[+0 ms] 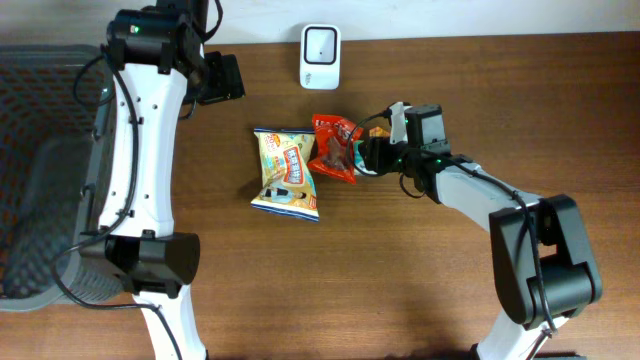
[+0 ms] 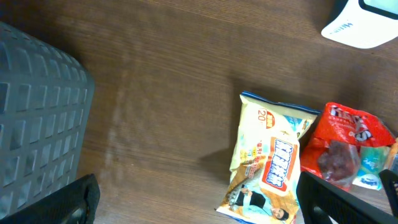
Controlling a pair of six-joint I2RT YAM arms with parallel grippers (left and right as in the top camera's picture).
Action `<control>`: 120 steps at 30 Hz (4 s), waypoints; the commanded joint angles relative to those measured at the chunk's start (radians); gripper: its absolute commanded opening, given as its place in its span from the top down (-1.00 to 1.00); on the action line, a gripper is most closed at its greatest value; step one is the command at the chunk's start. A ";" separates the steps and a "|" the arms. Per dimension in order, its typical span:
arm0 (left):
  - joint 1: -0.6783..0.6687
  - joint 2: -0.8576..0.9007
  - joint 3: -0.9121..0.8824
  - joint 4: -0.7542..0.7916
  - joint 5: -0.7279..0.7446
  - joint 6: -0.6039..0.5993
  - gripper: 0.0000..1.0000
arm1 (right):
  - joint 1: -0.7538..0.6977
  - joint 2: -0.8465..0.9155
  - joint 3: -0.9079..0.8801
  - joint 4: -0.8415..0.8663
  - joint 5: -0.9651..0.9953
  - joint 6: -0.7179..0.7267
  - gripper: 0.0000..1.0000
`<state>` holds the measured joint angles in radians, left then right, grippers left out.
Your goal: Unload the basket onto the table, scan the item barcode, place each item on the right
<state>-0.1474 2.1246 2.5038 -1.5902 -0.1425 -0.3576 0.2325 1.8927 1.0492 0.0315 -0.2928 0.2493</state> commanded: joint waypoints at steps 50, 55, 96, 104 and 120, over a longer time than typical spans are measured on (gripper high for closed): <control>-0.001 0.003 0.000 -0.002 -0.001 0.015 -0.99 | -0.138 0.098 0.112 -0.086 -0.119 -0.032 -0.39; -0.001 0.003 0.000 -0.001 -0.001 0.015 -0.98 | -0.190 0.098 0.157 -0.203 -0.119 -0.032 -0.01; -0.001 0.003 0.000 -0.002 -0.001 0.015 -0.98 | 0.127 0.517 0.818 0.241 0.328 -0.863 0.92; -0.001 0.003 0.000 -0.002 -0.001 0.015 -0.99 | 0.076 0.463 0.855 0.415 0.854 -0.732 0.92; -0.001 0.003 0.000 -0.002 0.000 0.015 -0.99 | -1.078 0.340 0.834 -0.635 0.444 -0.159 -0.04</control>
<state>-0.1474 2.1246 2.5038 -1.5902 -0.1425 -0.3576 -0.8112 2.2372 1.8961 -0.5968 0.2119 0.0776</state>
